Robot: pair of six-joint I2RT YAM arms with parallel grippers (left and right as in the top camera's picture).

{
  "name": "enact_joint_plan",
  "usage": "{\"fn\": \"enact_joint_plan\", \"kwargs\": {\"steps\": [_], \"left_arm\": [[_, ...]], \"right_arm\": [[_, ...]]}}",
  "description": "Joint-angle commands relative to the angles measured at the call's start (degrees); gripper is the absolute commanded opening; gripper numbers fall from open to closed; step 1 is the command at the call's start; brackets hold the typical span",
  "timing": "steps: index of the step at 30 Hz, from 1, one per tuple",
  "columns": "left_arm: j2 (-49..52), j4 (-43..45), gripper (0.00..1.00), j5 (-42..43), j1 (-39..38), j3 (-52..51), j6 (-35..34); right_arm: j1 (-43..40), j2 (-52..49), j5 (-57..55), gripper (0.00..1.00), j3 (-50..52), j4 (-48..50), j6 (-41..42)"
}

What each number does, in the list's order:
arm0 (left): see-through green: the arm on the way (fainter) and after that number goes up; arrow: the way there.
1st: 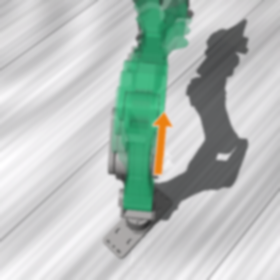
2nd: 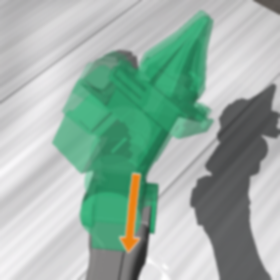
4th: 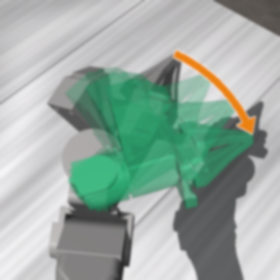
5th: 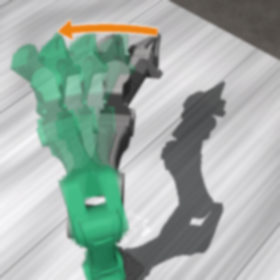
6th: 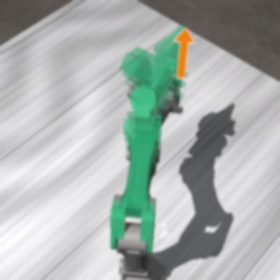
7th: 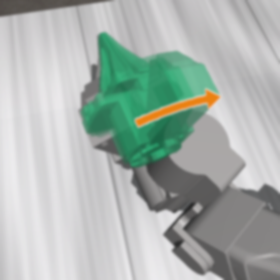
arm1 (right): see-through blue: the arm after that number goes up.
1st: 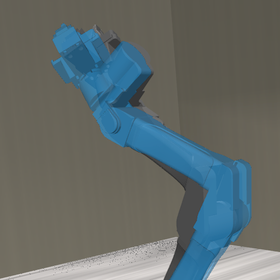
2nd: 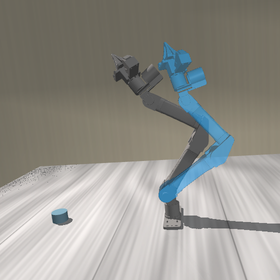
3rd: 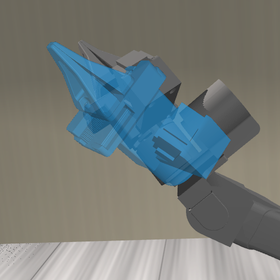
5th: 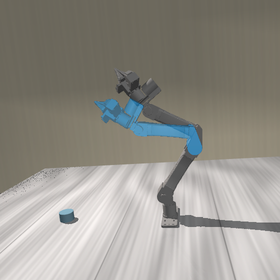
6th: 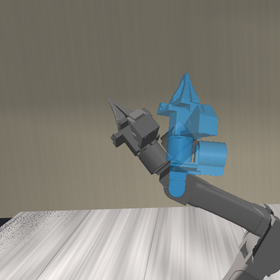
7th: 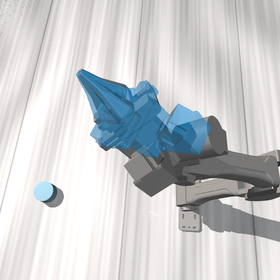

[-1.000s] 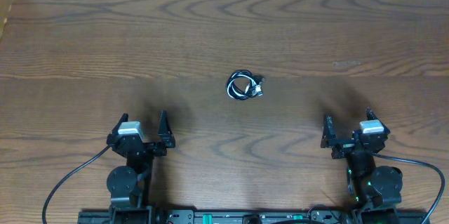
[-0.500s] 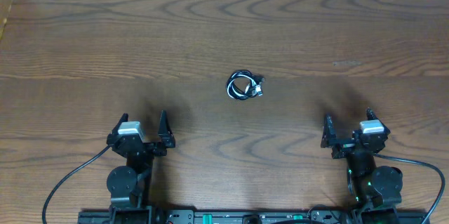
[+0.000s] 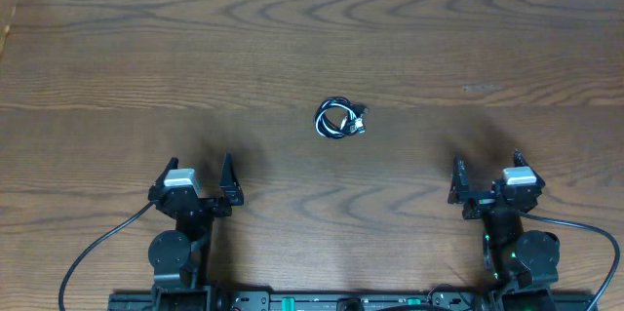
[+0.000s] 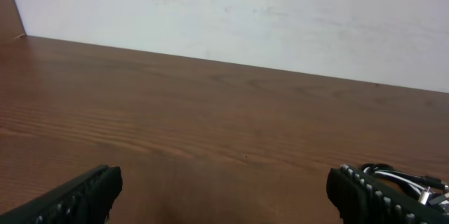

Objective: Untangle cables

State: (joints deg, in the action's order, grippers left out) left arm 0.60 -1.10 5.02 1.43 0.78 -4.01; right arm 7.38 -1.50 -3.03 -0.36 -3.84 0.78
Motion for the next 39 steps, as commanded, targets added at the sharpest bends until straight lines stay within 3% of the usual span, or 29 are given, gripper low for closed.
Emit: {"fn": "enact_joint_plan", "kwargs": {"steps": [1,12,15,21,30,36,39], "left_arm": [[-0.37,-2.49,0.98,1.44,0.26,-0.50,0.94],[-0.28,-4.72,0.98,2.97,0.26,2.05,-3.41],[0.24,-7.08,0.98,3.37,0.26,3.28,-7.74],[4.94,-12.68,0.98,3.58,0.22,7.72,-8.79],[23.58,-16.00,0.98,4.04,0.22,20.33,-8.76],[39.54,-18.58,0.98,11.96,0.20,30.84,-8.79],[47.19,-25.40,0.98,15.65,0.22,37.51,-8.81]], "right_arm": [[0.17,0.00,-1.31,0.99,-0.04,-0.20,-0.63],[0.17,-1.38,-1.57,0.99,-0.98,-1.68,4.15],[0.17,-3.96,-1.90,0.99,-2.40,-4.07,4.13],[0.17,-13.31,-1.95,0.99,-6.58,-5.44,4.13],[0.17,-32.54,-1.07,0.99,-18.36,-9.88,4.98],[0.17,-45.09,1.53,0.99,-27.50,-15.96,4.92],[0.17,-50.12,1.90,0.99,-31.87,-20.04,4.90]]}}
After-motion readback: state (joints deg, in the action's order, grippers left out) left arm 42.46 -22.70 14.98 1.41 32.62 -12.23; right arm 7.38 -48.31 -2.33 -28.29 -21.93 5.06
